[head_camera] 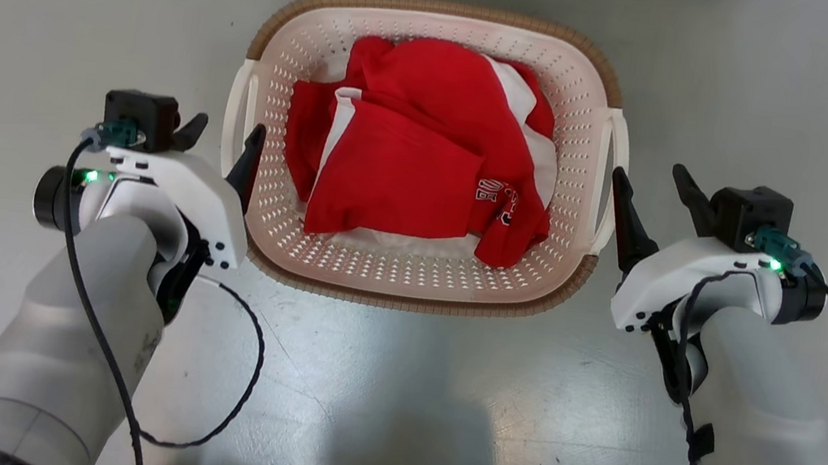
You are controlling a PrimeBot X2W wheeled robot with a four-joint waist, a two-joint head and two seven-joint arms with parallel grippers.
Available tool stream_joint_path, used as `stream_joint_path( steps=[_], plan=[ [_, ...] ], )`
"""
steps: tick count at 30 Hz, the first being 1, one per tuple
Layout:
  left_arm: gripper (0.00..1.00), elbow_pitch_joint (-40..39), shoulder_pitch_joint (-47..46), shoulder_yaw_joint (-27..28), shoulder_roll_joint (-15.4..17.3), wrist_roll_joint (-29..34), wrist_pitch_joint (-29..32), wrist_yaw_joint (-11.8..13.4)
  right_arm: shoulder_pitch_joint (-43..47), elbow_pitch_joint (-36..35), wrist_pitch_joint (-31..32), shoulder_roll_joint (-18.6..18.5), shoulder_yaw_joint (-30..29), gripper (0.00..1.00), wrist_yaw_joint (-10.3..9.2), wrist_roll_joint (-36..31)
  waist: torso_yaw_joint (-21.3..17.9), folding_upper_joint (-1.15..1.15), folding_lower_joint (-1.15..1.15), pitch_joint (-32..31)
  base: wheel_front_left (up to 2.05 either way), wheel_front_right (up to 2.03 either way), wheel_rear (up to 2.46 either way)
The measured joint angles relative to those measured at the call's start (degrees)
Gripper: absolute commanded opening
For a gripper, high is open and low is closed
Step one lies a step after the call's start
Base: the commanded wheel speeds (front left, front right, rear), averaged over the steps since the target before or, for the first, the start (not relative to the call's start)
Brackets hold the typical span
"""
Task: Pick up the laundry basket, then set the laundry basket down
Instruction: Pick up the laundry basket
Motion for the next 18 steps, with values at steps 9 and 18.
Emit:
stream_joint_path(
  steps=[9, 18],
  plan=[
    [1.0, 2.3, -3.87, -3.52, -0.59, -0.09, 1.49, 0.0, -4.7, 6.44, 0.0, -0.03, 2.81, 1.0, 0.0, 3.96, 0.97, 0.0, 0.0, 1.91, 0.0, 0.0, 0.0],
    [1.0, 3.5, -5.81, -6.3, -0.81, -2.42, 5.87, 0.0, -8.44, 10.67, 1.22, -0.12, 6.97, 1.0, 0.0, 8.5, 1.35, 0.0, 0.0, 2.65, 0.0, 0.0, 0.0]
  ],
)
